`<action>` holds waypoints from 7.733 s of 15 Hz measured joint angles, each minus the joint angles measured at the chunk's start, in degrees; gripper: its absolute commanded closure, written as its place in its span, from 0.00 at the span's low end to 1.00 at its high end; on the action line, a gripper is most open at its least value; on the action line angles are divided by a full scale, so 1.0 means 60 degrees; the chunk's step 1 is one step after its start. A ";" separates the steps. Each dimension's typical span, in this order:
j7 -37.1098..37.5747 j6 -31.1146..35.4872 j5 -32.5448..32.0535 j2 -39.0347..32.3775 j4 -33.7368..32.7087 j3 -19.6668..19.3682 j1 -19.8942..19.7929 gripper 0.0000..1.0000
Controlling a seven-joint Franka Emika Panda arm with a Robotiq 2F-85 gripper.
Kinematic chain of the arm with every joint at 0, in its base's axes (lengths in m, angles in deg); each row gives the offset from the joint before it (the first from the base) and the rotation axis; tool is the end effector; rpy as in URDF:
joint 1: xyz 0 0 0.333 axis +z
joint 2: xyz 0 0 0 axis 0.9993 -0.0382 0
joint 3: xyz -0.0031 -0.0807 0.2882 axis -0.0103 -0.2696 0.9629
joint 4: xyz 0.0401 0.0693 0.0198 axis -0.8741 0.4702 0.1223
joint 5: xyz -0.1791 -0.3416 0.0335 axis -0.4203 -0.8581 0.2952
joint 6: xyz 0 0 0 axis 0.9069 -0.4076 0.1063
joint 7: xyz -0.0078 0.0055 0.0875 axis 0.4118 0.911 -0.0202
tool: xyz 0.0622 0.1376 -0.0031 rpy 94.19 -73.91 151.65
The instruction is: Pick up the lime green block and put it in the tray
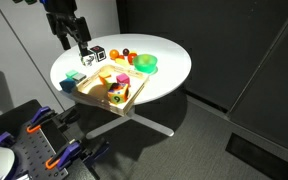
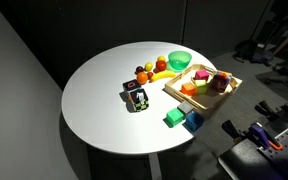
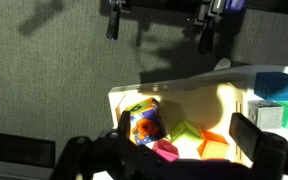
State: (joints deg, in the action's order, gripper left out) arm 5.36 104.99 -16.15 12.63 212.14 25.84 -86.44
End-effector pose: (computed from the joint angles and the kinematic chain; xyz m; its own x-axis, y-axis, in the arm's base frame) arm 0.3646 -0.0010 0.3281 0.9913 0.1089 -0.0733 0.1106 -0.9937 0.0193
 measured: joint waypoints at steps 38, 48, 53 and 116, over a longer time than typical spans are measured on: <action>0.1601 0.0069 0.0972 -0.4020 -0.2939 0.2078 0.1650 0.00; 0.1704 0.0954 0.0789 -0.4942 -0.2895 0.2712 0.2368 0.00; 0.2423 0.1736 0.0657 -0.5492 -0.2782 0.2875 0.2682 0.00; 0.3884 0.5169 -0.0693 -0.8801 -0.3494 0.2192 0.4008 0.00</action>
State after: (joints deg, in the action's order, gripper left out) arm 28.67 136.01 -20.30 -40.18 191.18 38.99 -62.39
